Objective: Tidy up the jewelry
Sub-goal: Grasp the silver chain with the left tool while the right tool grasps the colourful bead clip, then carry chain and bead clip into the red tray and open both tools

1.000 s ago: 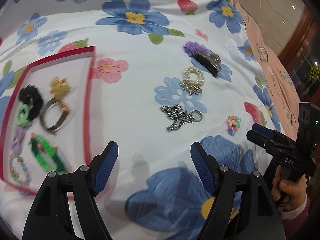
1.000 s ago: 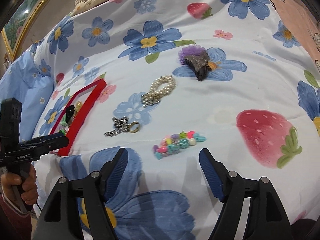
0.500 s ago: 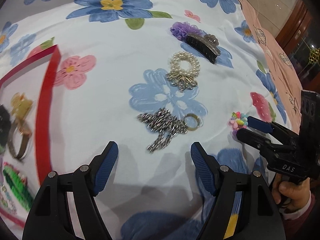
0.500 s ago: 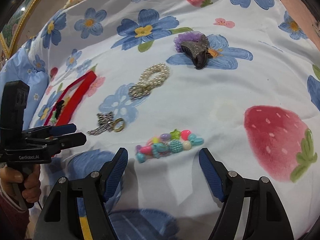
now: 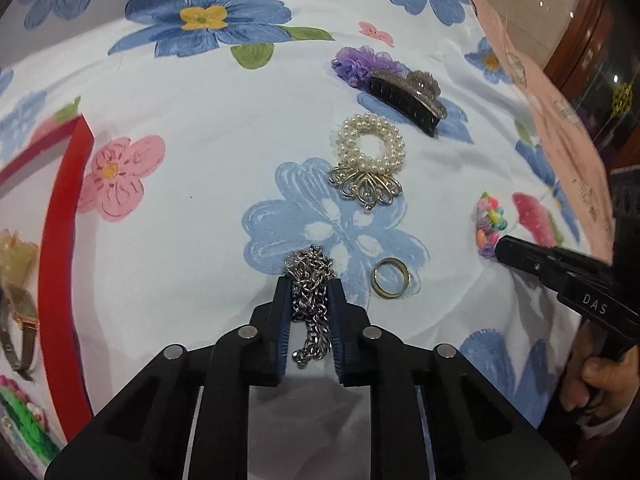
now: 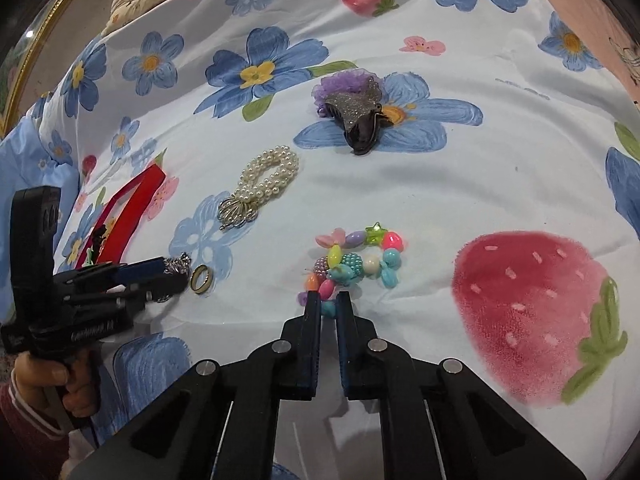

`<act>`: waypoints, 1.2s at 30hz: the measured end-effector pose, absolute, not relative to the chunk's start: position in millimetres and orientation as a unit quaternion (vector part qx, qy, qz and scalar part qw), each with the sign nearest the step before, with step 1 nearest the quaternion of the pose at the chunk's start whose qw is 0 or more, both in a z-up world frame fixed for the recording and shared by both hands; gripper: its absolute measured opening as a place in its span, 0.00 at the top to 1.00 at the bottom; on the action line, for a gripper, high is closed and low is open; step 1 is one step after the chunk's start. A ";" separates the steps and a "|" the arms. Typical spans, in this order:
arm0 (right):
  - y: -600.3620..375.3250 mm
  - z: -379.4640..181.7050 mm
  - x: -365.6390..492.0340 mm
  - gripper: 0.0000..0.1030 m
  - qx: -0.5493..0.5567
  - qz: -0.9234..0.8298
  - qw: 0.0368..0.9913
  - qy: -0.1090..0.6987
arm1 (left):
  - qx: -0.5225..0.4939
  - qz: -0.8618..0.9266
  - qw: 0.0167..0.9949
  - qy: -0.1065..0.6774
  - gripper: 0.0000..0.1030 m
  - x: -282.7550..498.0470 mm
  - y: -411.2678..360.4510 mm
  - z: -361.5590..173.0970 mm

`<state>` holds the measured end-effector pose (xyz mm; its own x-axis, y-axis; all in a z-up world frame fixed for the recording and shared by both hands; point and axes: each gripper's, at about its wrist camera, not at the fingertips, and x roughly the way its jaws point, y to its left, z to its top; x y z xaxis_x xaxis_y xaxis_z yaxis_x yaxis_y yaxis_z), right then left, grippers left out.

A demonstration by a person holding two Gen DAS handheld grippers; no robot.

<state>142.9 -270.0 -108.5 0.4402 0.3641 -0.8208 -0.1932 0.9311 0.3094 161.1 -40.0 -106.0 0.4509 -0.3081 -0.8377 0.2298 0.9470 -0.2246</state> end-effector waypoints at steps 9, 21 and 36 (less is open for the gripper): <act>-287.0 -101.2 152.2 0.52 0.108 0.131 0.854 0.493 | -0.080 -0.161 0.853 0.489 0.88 144.5 -25.8 -97.1; -256.9 -104.7 159.5 0.84 0.059 0.134 0.863 0.484 | -0.113 -0.157 0.872 0.450 0.88 116.8 1.9 -59.4; -182.2 -46.8 128.5 0.88 0.056 0.253 0.862 0.437 | -0.155 -0.113 0.894 0.405 0.88 64.9 63.6 -24.1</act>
<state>128.5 -182.2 -46.8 0.4907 0.4849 -0.7239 -0.3874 0.8656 0.3172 64.9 63.6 -24.1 0.6462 -0.3268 -0.6897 0.0756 0.9266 -0.3683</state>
